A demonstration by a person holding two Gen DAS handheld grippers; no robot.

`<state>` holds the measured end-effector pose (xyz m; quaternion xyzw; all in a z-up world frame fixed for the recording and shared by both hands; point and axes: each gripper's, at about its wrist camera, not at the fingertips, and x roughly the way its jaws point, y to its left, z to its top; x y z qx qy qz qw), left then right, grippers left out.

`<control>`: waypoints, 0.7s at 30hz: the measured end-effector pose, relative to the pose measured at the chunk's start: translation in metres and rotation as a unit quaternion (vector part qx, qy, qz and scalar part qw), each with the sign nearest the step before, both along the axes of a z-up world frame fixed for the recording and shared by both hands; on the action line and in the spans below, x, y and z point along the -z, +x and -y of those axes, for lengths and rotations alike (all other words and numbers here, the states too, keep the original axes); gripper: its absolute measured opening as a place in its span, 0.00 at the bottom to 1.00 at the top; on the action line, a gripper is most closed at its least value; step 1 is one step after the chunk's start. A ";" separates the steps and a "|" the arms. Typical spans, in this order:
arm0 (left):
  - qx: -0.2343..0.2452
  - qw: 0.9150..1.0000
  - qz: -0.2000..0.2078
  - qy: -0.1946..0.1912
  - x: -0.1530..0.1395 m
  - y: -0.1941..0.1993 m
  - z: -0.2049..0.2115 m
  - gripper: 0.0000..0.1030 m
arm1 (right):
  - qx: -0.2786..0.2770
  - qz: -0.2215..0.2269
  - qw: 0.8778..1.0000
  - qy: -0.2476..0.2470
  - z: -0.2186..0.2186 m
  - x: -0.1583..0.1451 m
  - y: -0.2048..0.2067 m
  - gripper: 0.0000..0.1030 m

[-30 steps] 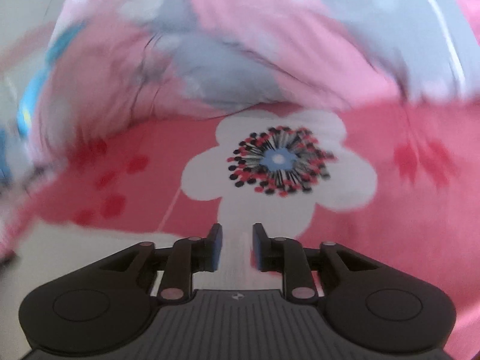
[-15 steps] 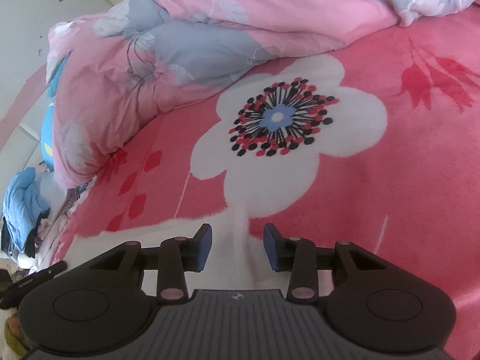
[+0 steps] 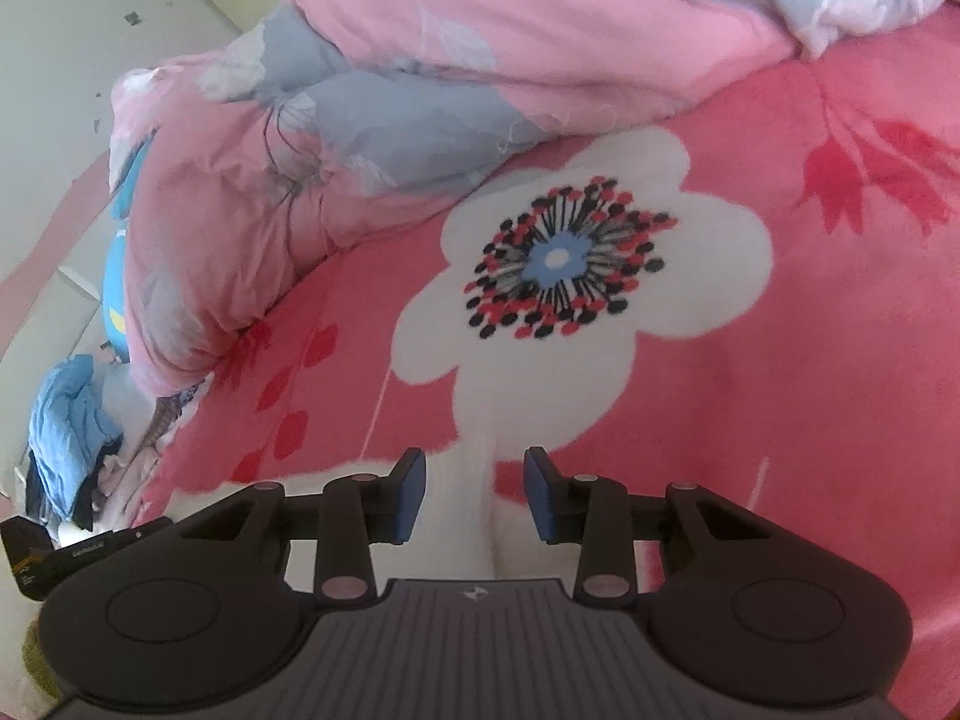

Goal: Fold clothes

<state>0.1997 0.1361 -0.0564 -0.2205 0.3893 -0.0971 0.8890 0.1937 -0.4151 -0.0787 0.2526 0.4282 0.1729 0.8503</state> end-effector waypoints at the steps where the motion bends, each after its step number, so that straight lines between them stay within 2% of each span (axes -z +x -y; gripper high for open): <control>1: -0.003 1.000 0.000 0.000 0.000 0.001 0.000 0.20 | -0.006 -0.004 1.000 0.003 -0.001 0.002 0.001 0.37; 5: -0.009 1.000 0.001 0.001 0.001 0.004 0.001 0.14 | -0.017 0.002 1.000 -0.013 -0.011 0.003 0.002 0.36; 8: -0.012 1.000 0.005 0.003 0.001 0.004 0.001 0.10 | -0.016 0.018 0.999 -0.024 -0.015 0.001 -0.001 0.20; 9: -0.014 1.000 0.007 0.005 0.001 0.003 0.002 0.10 | -0.016 0.025 0.999 -0.028 -0.016 0.000 -0.003 0.10; 17: -0.028 0.999 0.036 0.007 -0.007 -0.005 0.001 0.08 | 0.000 0.103 0.993 -0.064 -0.025 -0.026 -0.024 0.07; 21: -0.033 0.998 0.048 0.000 -0.012 -0.007 -0.001 0.08 | -0.005 0.125 0.990 -0.073 -0.028 -0.040 -0.027 0.07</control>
